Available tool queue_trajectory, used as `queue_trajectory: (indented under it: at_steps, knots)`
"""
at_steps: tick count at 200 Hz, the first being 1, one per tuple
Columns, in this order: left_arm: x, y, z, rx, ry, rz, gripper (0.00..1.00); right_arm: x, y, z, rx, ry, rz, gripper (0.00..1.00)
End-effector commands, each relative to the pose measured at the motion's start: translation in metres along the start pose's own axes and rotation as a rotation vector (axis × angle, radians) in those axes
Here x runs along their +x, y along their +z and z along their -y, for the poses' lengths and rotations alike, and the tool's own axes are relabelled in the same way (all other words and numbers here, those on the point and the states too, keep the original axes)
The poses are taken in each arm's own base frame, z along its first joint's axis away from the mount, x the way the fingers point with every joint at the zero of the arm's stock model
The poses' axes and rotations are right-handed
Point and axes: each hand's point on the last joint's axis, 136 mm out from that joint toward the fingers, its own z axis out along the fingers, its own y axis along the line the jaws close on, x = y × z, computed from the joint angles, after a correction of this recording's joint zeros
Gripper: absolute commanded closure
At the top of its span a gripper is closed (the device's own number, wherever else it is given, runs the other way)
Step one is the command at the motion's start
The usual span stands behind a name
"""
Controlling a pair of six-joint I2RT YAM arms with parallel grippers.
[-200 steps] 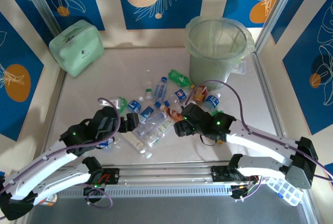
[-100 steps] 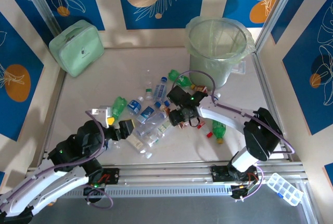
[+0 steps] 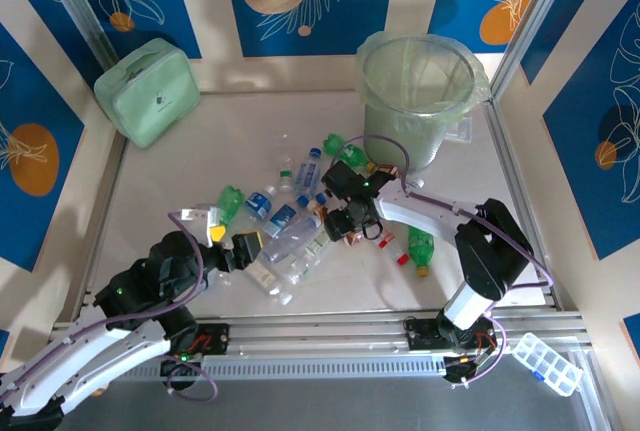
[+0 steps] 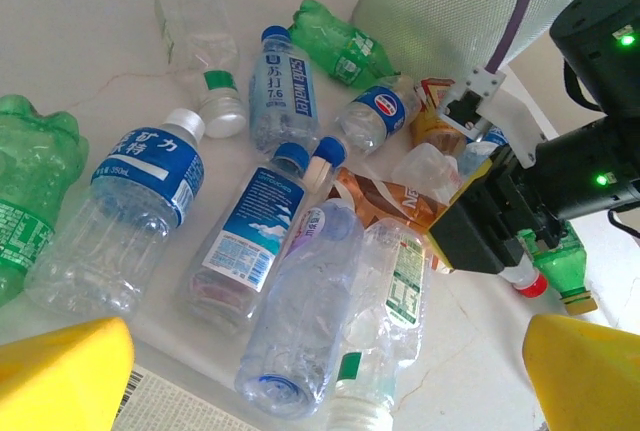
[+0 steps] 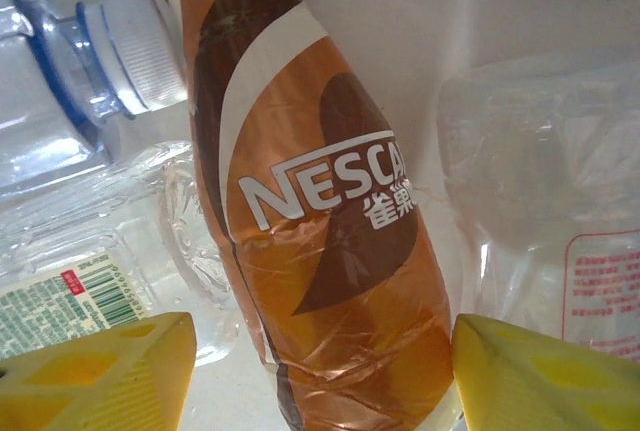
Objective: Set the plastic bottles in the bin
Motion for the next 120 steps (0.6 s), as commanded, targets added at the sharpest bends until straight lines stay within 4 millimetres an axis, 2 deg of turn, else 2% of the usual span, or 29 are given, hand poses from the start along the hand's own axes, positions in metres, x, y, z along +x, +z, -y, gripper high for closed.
queue_trajectory:
  at_steps: [1,55,120]
  knots:
    - [-0.002,0.001,0.002,0.013,0.009,0.013,0.01,0.01,0.013,0.004,-0.001,0.001,-0.059,0.31]
    - [-0.001,0.003,0.001,0.009,0.011,0.012,0.01,0.005,0.008,0.011,0.029,0.01,-0.036,0.3]
    - [-0.001,0.004,0.001,0.005,0.014,0.011,0.0,-0.006,0.018,0.007,0.046,-0.01,-0.049,0.24]
